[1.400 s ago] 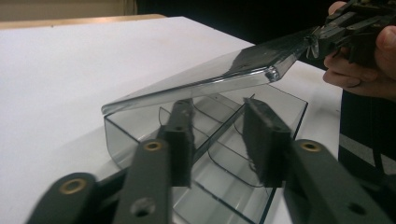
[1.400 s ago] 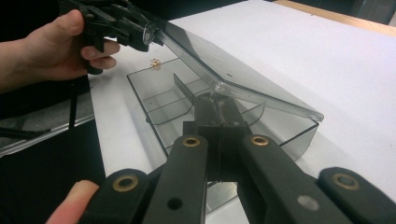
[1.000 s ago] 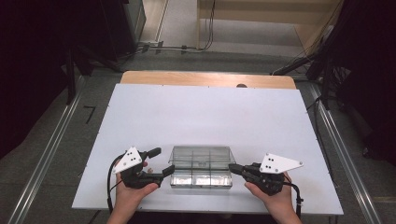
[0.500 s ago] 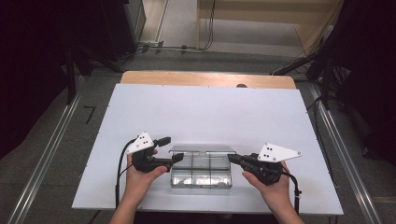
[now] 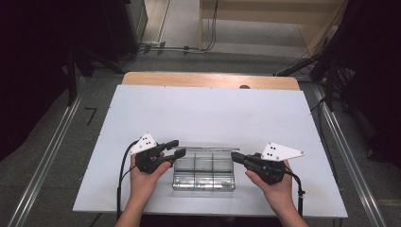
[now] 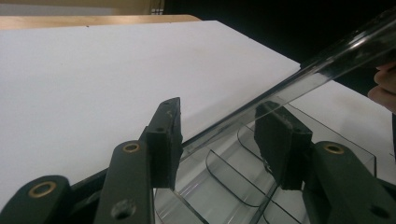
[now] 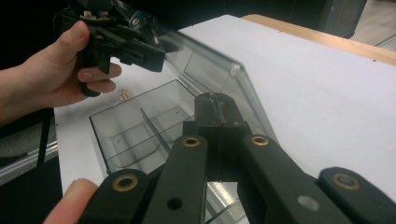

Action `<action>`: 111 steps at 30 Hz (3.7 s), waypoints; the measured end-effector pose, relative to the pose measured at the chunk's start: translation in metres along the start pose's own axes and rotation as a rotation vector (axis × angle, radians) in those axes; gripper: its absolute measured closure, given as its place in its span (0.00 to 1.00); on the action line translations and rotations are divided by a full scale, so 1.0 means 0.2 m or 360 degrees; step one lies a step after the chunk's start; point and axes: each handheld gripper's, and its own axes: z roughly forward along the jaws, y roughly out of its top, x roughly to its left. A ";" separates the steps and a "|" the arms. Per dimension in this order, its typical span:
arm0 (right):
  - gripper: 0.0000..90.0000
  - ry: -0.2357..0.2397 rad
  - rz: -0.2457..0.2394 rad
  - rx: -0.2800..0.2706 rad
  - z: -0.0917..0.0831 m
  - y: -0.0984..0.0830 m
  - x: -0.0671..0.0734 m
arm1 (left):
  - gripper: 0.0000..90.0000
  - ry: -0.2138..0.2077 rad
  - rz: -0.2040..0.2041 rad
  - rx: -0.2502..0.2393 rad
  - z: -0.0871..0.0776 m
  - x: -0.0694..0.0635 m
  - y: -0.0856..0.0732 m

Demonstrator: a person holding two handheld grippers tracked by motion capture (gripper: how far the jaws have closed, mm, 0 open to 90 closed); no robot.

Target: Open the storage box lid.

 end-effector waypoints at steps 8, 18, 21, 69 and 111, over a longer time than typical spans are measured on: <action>0.84 0.0057 0.0039 0.0123 0.03 -0.10 -0.04 | 0.58 -0.0015 -0.0032 -0.0018 0.00 0.01 0.00; 0.61 -0.0037 0.0105 0.0097 0.00 -0.09 -0.12 | 0.59 -0.0047 -0.0075 -0.0034 0.01 0.04 0.00; 0.57 -0.0052 0.0113 0.0090 0.00 -0.07 -0.13 | 0.59 -0.0046 -0.0086 -0.0035 0.02 0.04 0.00; 0.75 -0.0119 0.0252 -0.0118 0.22 -0.09 -0.21 | 0.59 0.0069 -0.0293 -0.0092 0.08 0.04 0.00; 0.85 -0.0212 0.0528 -0.0106 0.28 -0.13 -0.26 | 0.70 0.0300 -0.0364 -0.0059 0.16 0.04 0.01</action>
